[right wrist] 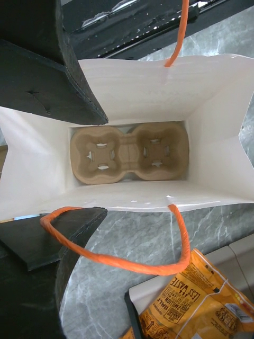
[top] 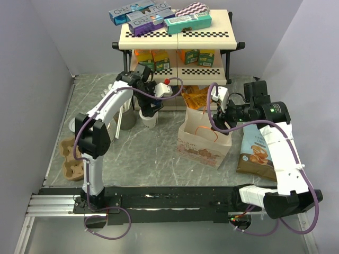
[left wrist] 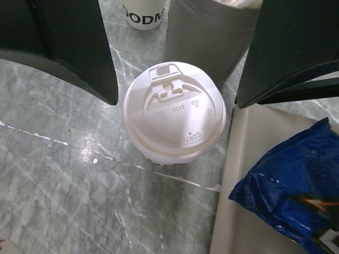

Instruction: Pack the takeout coffee

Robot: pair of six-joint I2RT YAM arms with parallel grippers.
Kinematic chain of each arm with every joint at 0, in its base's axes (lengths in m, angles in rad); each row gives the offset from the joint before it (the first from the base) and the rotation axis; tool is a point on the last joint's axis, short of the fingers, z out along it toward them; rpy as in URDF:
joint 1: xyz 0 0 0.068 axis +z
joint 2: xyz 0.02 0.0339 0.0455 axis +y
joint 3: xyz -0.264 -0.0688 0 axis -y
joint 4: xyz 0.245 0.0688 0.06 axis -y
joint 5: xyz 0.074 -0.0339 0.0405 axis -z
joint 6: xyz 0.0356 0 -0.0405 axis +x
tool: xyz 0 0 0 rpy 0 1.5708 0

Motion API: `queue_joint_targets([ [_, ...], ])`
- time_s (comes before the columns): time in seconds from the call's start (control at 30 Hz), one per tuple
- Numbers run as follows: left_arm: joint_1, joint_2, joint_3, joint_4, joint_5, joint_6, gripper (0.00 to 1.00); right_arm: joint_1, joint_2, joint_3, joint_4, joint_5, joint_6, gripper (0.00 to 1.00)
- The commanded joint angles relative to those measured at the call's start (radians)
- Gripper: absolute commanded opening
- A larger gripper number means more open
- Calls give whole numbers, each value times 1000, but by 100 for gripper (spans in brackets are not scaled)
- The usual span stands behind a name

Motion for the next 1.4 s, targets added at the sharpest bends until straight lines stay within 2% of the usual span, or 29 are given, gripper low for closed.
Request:
queue_joint_targets([
  [0.0, 6, 6, -4, 11, 3, 22, 99, -4, 4, 13, 17, -11, 10, 70],
  [0.57, 6, 48, 1, 2, -22, 17, 98, -4, 27, 14, 23, -8, 2, 70],
  [0.77, 6, 59, 24, -23, -23, 17, 91, -4, 31, 11, 24, -3, -4, 70],
  [1.0, 6, 57, 65, -84, 2, 18, 74, -4, 45, 19, 27, -3, -2, 70],
  [1.23, 6, -30, 1, -76, 41, -4, 71, -4, 56, 14, 37, -6, 1, 70],
  [1.37, 6, -58, -4, -127, 76, -24, 59, -4, 62, 27, 35, 2, 1, 70],
])
